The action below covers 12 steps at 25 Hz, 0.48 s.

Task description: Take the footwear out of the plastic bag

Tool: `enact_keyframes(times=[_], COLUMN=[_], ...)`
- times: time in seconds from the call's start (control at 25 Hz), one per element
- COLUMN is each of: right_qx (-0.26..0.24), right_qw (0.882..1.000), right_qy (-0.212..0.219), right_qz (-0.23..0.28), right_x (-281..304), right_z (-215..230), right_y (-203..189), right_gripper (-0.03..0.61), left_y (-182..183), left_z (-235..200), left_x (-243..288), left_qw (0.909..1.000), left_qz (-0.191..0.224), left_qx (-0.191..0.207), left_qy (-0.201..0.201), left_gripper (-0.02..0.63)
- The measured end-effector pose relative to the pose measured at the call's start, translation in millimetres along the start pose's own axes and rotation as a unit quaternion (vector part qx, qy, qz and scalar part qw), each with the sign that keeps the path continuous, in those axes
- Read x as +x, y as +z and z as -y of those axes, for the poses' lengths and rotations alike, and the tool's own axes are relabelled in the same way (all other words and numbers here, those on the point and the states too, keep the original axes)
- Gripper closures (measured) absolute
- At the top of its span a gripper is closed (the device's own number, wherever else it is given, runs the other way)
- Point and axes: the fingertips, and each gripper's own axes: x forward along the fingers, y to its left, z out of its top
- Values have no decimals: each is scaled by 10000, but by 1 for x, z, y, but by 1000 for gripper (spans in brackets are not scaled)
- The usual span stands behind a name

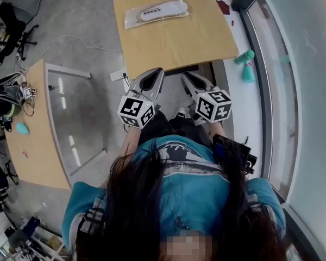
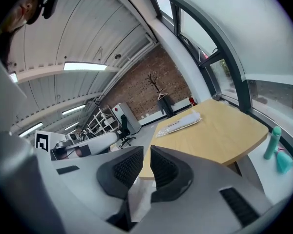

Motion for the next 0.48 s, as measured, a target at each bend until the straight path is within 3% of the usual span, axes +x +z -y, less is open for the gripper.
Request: enact_keyframes(times=[0.24,0.48], right_qx=[150,268], right_qw=[9994,9992], right_qy=[226,69], right_qz=[-213,-283], right_x=[28,59], right_z=[11,37], right_y=[1,12], right_gripper=[526,526], left_y=[-6,-9], left_z=[-23,-54], left_x=[8,41], left_qw=[9993,9992], left_qz=[-217,-310], left_qx=[-59,-129], left_qy=[304,225], left_gripper=[611,611])
